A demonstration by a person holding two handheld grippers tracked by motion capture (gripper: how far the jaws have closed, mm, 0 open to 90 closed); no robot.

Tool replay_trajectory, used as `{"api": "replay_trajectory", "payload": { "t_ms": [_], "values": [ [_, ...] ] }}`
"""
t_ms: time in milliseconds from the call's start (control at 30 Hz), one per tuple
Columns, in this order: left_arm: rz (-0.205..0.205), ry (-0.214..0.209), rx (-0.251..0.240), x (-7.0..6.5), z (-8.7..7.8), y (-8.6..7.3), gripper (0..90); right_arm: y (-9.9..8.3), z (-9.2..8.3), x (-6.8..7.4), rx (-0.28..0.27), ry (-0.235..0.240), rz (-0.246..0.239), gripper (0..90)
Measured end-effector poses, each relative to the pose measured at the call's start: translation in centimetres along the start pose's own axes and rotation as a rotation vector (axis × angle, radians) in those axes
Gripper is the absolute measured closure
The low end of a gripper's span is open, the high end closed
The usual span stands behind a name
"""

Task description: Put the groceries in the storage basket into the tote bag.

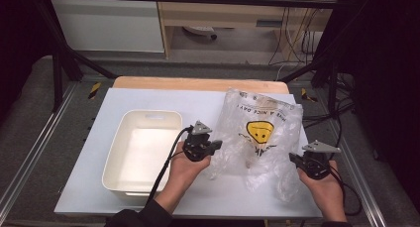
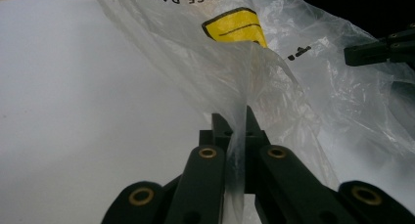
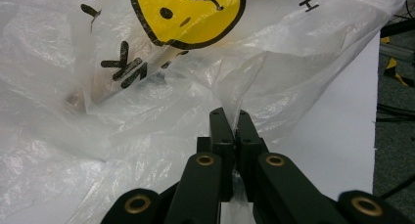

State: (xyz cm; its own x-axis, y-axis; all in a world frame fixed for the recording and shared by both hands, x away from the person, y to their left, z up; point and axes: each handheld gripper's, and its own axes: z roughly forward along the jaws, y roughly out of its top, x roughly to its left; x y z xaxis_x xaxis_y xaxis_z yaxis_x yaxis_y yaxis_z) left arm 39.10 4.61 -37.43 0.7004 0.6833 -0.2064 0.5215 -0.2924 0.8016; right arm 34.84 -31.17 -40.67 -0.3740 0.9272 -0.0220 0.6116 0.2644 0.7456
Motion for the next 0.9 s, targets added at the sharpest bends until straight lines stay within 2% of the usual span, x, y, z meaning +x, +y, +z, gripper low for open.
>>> {"api": "replay_trajectory", "payload": {
  "t_ms": [167,233,333,600,900],
  "values": [
    [-0.023,-0.027,-0.003,0.1,-0.7,0.3,90.0,0.2,-0.1,0.3,0.003,0.011,-0.006,90.0],
    [-0.012,-0.028,-0.006,-0.2,-1.2,0.6,90.0,0.3,-0.3,0.3,0.001,0.017,0.006,90.0],
    [0.005,-0.021,-0.014,-0.3,-1.8,1.2,90.0,0.6,-0.6,0.1,-0.002,0.025,0.001,90.0],
    [0.041,-0.008,0.020,0.3,-2.1,2.4,90.0,1.8,-0.9,0.0,-0.006,0.039,-0.009,90.0],
    [0.072,-0.013,0.043,0.4,-2.5,3.0,90.0,1.9,-0.8,0.1,-0.006,0.043,-0.018,90.0]
  ]
}}
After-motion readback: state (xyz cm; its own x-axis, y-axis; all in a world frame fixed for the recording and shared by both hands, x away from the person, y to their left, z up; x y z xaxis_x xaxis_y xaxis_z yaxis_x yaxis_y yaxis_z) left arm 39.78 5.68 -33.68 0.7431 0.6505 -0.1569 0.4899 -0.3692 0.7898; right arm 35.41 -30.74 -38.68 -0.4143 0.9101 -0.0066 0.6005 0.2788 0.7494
